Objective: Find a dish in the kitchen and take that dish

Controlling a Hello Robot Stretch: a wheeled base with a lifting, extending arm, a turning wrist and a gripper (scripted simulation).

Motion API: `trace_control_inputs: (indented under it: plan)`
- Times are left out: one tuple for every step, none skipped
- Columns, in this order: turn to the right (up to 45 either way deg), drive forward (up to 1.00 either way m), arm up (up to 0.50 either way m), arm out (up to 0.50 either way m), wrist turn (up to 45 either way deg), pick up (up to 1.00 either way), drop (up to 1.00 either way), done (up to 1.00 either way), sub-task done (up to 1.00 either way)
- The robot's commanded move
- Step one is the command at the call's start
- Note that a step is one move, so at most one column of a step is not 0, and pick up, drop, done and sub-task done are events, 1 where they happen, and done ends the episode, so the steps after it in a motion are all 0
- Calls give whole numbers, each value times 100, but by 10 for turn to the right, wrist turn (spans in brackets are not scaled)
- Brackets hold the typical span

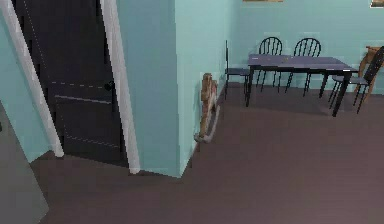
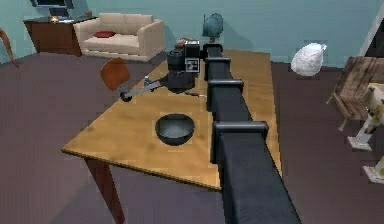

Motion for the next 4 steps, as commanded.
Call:
trace_control_inputs:
  plan:
    - [0, 0, 0, 0, 330, 0, 0, 0, 0]
    - [0, 0, -28, 0, 0, 0, 0, 0, 0]
    - [0, 0, 0, 0, 0, 100, 0, 0, 0]
    - [0, 0, 10, 0, 0, 0, 0, 0, 0]
